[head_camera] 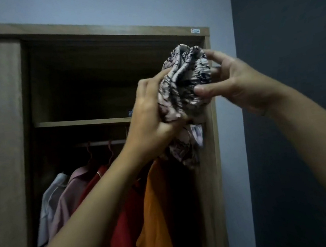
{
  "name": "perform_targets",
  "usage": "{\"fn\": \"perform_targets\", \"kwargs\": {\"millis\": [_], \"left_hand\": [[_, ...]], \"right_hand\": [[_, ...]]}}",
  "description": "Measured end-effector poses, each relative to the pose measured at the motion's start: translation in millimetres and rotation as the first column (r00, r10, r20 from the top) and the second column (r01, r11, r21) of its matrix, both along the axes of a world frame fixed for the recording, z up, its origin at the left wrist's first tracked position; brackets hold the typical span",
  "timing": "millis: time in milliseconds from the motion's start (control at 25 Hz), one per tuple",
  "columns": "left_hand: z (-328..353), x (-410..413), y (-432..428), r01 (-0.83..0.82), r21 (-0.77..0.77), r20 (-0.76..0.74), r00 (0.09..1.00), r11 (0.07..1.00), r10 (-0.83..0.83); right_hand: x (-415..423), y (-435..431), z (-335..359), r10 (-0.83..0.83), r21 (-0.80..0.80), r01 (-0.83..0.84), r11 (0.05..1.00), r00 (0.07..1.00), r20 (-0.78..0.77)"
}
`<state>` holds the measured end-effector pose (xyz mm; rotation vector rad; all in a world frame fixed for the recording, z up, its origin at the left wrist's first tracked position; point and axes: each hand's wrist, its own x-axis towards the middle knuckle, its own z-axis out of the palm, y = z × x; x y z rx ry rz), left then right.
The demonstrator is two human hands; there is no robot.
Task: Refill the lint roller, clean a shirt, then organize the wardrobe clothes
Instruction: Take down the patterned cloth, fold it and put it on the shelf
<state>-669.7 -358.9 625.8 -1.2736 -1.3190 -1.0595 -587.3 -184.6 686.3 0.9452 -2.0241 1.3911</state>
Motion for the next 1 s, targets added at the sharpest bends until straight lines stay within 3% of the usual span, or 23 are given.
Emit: {"fn": "perform_targets", "kwargs": {"millis": [80, 120, 200, 280, 320, 360, 400, 480, 560, 640, 720, 760, 840, 1000], "left_hand": [[1, 4, -22, 0.203, 0.065, 0.139, 0.968, 0.977, -0.210], [2, 3, -32, 0.238, 0.127, 0.216, 0.941, 0.963, -0.260], [-3, -15, -52, 0.108, 0.102, 0.367, 0.920, 0.989, -0.138], [-18, -35, -66, -0.050, -0.117, 0.473, 0.875, 0.992, 0.100], [-28, -41, -70, -0.088, -0.193, 0.506, 0.844, 0.977, 0.176], [-41, -45, -73, -0.077, -0.221, 0.549, 0.814, 0.972, 0.190], [-54, -48, -76, -0.020, -0.213, 0.599, 0.787, 0.977, 0.147], [-77, -48, -86, 0.103, -0.171, 0.680, 0.732, 0.980, 0.041], [-98, -50, -95, 0.197, -0.094, 0.811, 0.583, 0.976, -0.039], [-116, -55, -96, 0.235, 0.018, 0.952, 0.292, 0.972, -0.088], [-127, -56, -90, 0.220, 0.184, 0.983, -0.026, 0.958, -0.183], [-129, -56, -84, 0.200, 0.270, 0.961, -0.116, 0.942, -0.251], [-127, -52, -66, 0.198, 0.330, 0.943, -0.112, 0.923, -0.313], [-117, -19, -22, 0.204, 0.205, 0.942, 0.223, 0.957, -0.249]], "right_hand": [[11, 7, 0, -0.227, 0.077, 0.235, 0.969, 0.968, -0.106], [14, 11, -3, -0.369, 0.139, 0.393, 0.909, 0.913, -0.172], [11, 17, -16, -0.589, 0.367, 0.664, 0.651, 0.748, -0.308], [3, 21, -34, -0.686, 0.634, 0.698, 0.332, 0.640, -0.345], [-1, 23, -45, -0.727, 0.710, 0.663, 0.238, 0.607, -0.322], [-5, 29, -56, -0.752, 0.751, 0.621, 0.225, 0.601, -0.271], [-7, 36, -67, -0.751, 0.761, 0.583, 0.284, 0.628, -0.201], [-10, 48, -89, -0.673, 0.670, 0.469, 0.576, 0.737, 0.063], [-12, 53, -117, -0.466, 0.363, 0.332, 0.870, 0.794, 0.391], [-22, 54, -142, -0.276, 0.031, 0.315, 0.949, 0.777, 0.565], [-35, 43, -160, -0.210, -0.131, 0.369, 0.920, 0.748, 0.630], [-42, 34, -165, -0.181, -0.192, 0.390, 0.901, 0.739, 0.649], [-51, 11, -167, -0.088, -0.306, 0.375, 0.875, 0.746, 0.660], [-56, -32, -160, -0.031, -0.297, 0.255, 0.920, 0.804, 0.594]]}}
